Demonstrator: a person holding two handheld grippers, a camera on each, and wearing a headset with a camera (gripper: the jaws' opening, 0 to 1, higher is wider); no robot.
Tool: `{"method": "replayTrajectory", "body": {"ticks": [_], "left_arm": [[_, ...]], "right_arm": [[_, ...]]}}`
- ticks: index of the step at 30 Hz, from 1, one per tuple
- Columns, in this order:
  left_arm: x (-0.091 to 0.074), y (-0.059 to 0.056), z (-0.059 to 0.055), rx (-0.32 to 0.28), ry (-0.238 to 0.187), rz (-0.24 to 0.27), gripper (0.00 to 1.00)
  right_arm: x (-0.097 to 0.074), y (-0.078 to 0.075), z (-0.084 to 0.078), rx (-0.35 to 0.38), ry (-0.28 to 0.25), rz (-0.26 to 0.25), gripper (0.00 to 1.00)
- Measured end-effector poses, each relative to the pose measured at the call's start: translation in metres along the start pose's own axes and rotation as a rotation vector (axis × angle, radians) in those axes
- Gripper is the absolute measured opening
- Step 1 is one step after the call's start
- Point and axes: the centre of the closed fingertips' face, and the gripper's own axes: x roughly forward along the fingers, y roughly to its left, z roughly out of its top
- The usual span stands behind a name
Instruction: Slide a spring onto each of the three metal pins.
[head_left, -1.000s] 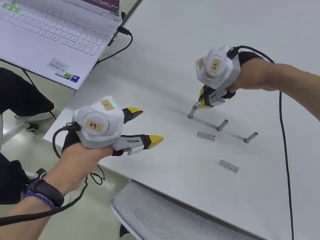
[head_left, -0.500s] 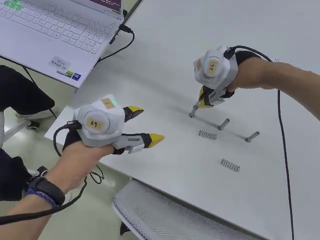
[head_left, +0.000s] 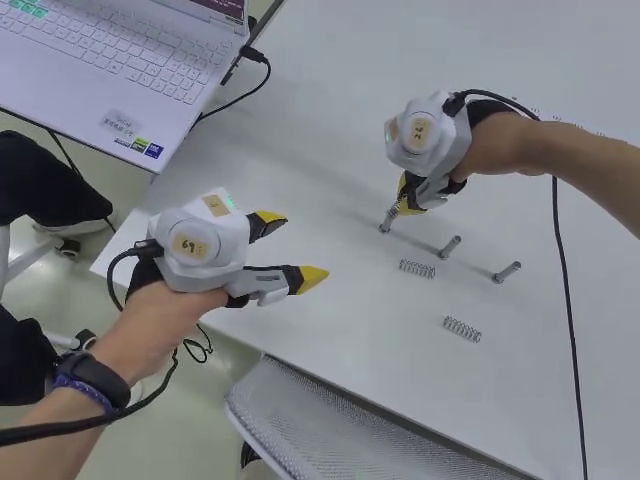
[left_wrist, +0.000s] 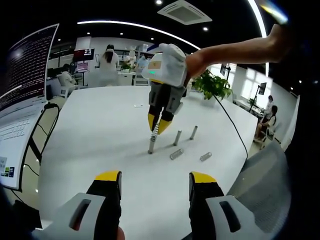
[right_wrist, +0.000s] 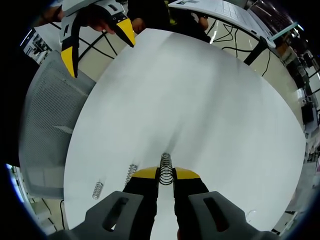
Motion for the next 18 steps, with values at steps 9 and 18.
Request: {"method": "replayTrajectory", "body": {"ticks": [9,18], "left_arm": [[0.000,-0.001,0.000,0.000,0.000,-0.003,0.49],[0.001,-0.001,0.001,-0.005,-0.003,-0.004,0.49]], "right_arm": [[0.003,-0.005,-0.005,-0.033,0.041,-0.002,0.08],[0.004,-0.007,-0.004,-0.053,0.062,0.002,0.08]]}}
